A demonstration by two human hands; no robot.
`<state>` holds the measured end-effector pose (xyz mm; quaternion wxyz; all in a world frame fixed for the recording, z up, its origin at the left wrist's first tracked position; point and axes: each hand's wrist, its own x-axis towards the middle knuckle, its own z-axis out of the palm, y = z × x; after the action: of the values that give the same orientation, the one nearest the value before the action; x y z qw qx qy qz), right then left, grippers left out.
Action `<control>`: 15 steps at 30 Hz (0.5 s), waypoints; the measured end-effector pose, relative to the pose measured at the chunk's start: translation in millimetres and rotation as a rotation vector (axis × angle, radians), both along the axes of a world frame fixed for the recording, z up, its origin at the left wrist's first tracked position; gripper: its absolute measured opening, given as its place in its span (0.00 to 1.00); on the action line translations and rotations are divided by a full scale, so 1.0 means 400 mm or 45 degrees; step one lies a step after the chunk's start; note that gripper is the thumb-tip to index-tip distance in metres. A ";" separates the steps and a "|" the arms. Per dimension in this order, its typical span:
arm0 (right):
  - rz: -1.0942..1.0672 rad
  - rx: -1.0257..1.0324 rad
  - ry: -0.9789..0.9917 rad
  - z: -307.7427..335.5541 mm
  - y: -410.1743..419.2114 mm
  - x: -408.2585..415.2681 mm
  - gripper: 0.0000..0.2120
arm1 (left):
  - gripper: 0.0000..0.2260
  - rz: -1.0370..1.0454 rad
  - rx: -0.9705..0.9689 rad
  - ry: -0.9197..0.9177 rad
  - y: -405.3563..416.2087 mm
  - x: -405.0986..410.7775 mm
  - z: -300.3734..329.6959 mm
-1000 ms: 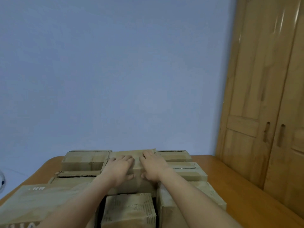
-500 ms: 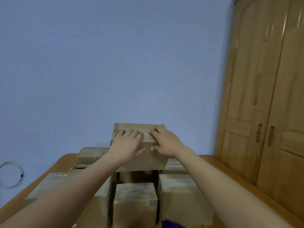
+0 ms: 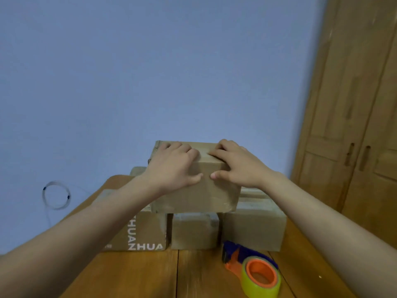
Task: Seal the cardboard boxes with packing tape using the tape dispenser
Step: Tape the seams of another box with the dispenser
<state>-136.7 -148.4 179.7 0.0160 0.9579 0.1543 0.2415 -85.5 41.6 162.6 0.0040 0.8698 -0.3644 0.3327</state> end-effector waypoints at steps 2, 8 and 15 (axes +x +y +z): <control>0.025 0.031 0.055 -0.040 0.018 -0.034 0.28 | 0.26 0.000 0.000 0.067 0.026 -0.038 -0.039; 0.070 0.086 0.182 -0.213 0.062 -0.098 0.35 | 0.35 -0.009 0.048 0.186 0.093 -0.118 -0.202; 0.098 0.171 0.314 -0.407 0.091 -0.118 0.31 | 0.23 0.036 0.054 0.301 0.119 -0.145 -0.392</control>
<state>-183.8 -111.9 17.1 -0.0763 0.9726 0.1754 0.1322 -143.7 89.1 5.9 0.0240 0.9078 -0.3561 0.2202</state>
